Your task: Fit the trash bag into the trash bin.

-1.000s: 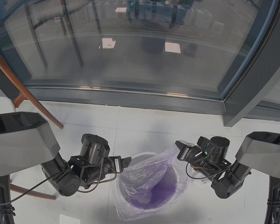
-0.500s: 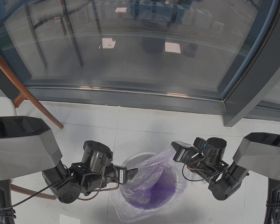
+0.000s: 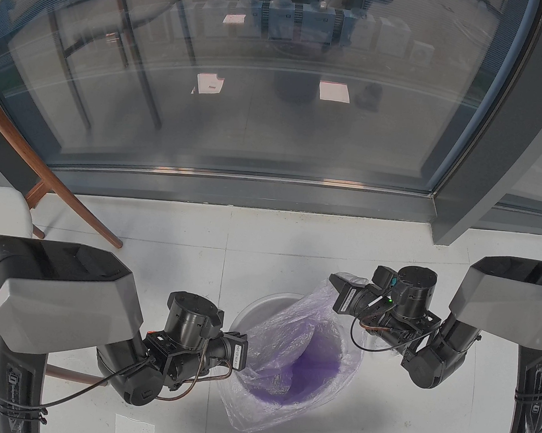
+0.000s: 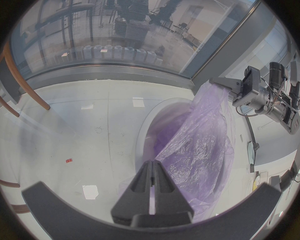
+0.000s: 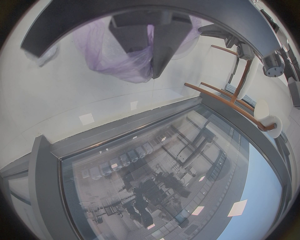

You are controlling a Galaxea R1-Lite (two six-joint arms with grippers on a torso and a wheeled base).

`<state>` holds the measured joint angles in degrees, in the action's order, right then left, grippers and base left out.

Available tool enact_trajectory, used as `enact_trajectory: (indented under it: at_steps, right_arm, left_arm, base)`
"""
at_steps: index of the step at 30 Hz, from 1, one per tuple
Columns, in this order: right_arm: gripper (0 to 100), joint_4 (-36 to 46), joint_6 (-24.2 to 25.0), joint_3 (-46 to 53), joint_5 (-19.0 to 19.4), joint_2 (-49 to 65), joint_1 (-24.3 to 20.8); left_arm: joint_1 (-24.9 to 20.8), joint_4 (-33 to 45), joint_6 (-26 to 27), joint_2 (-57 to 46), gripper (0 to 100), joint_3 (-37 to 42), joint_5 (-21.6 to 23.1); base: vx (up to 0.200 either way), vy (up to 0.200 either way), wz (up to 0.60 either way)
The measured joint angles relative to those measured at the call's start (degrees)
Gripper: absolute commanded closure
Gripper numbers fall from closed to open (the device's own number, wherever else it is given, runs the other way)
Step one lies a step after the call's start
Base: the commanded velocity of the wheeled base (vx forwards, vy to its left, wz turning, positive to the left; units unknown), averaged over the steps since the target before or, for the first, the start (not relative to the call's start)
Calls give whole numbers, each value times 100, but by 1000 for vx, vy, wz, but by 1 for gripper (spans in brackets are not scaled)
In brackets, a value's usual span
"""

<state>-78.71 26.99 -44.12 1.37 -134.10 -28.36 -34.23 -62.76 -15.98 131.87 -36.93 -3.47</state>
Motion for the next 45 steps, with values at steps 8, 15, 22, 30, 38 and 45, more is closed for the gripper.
enact_trajectory:
  at_steps: [8,15,22,30,38,45]
  right_arm:
    - [100,-11,-1,-4,-39,22,-72]
    - [100,-145,-6,-52,-44,46,-99]
    - [100,-202,-12,-54,-50,69,-108]
    - [100,-227,-30,-205,-20,72,-138]
    - [100,-112,-22,-855,46,-229,146]
    - [100,-77,-1,-1172,145,-617,308]
  left_arm:
    - [88,-28,-22,-48,100,189,-40]
    - [323,-20,-356,-472,100,135,-38]
    - [279,-27,-512,-689,100,66,-18]
    - [601,-5,-477,-686,100,-402,-88]
    - [780,13,-492,-290,100,-990,-194]
    - [805,-9,-506,134,100,-1213,-333]
  base:
    - [0,0,0]
    - [0,0,0]
    - [0,0,0]
    - [0,0,0]
    - [0,0,0]
    - [0,0,0]
